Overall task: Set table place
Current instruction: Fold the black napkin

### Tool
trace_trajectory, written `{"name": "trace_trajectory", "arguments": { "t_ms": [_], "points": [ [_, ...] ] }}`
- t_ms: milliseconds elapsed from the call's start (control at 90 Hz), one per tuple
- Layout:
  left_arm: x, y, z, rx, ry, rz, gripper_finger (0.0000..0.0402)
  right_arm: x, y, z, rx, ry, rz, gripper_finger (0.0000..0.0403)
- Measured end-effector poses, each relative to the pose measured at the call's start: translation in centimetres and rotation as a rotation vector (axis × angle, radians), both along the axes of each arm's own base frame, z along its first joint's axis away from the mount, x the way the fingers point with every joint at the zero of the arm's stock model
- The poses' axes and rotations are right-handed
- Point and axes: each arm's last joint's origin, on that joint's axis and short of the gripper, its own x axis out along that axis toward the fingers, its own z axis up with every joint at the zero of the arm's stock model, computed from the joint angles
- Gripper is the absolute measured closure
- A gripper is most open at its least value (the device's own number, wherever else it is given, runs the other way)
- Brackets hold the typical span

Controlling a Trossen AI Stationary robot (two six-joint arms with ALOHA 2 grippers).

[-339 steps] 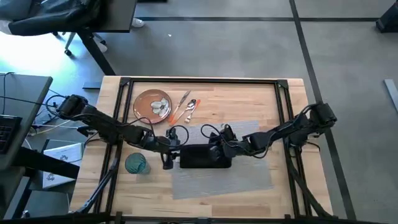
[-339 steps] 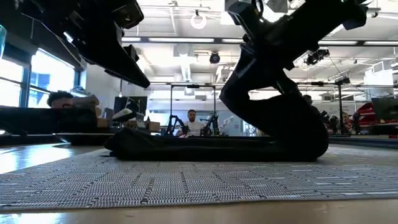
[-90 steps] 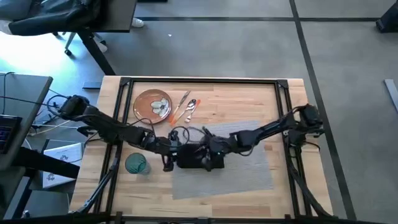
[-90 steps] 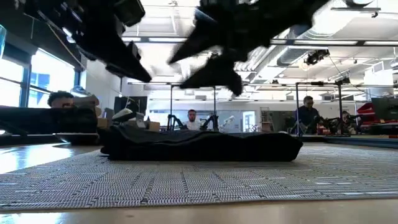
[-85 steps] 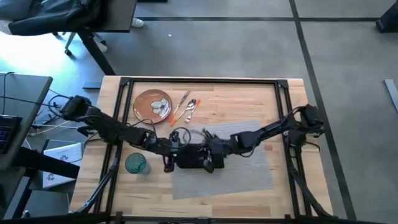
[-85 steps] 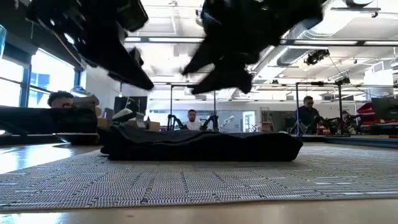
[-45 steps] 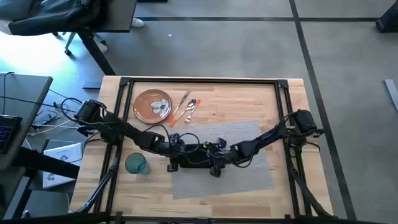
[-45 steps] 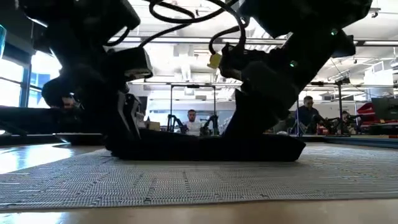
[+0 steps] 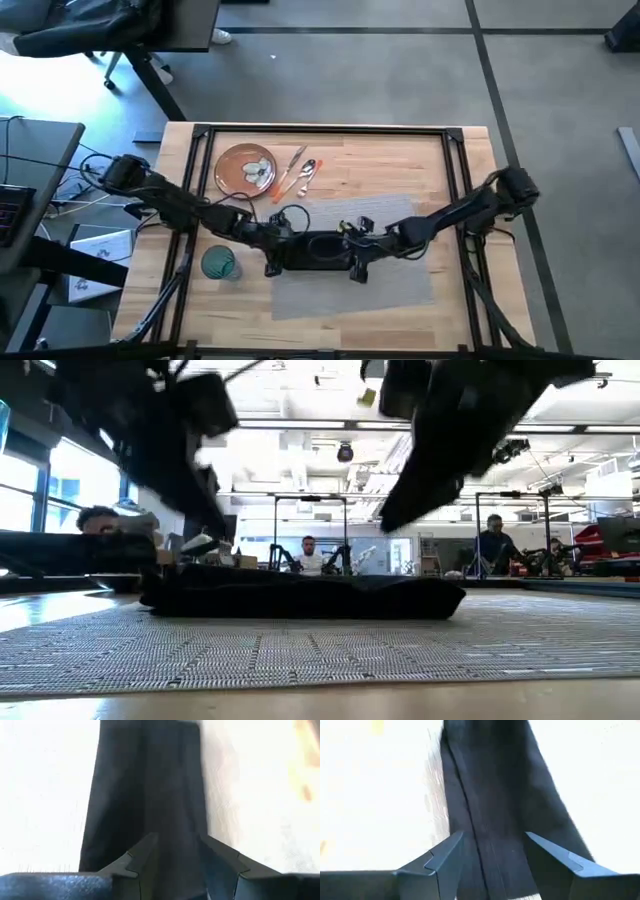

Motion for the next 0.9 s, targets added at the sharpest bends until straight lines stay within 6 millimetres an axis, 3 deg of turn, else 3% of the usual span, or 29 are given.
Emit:
{"name": "trace_trajectory", "arguments": {
  "t_ms": [67,144,333,444,622,744,900],
  "points": [
    [0.4,-0.1,0.7,0.033,-0.086,0.007,0.0283,-0.2,0.3,0.6,-0.036,-0.031,0.008,0.0210],
    [1.0,0.2,0.4,0.094,-0.120,0.005,0.0283,-0.3,0.4,-0.6,-0.096,-0.025,-0.002,0.0210],
    [2.3,0.7,-3.8,0.096,0.018,-0.021,0.0283,-0.7,0.3,-5.0,-0.121,0.096,-0.031,0.0210],
    [2.1,1.0,-6.1,0.116,0.138,0.023,0.0283,-1.1,0.2,-5.6,-0.128,0.154,-0.043,0.0210],
    [2.0,0.6,-7.5,0.105,0.191,0.083,0.0283,-1.9,0.2,-5.9,-0.114,0.237,-0.052,0.0210],
    [2.0,0.2,-7.1,0.117,0.172,0.094,0.0283,-2.0,0.2,-5.8,-0.107,0.245,-0.061,0.0210],
    [2.0,-0.1,-3.6,0.079,0.093,0.057,0.0283,-2.1,0.2,-3.5,-0.081,0.205,-0.058,0.0210]
  ]
}}
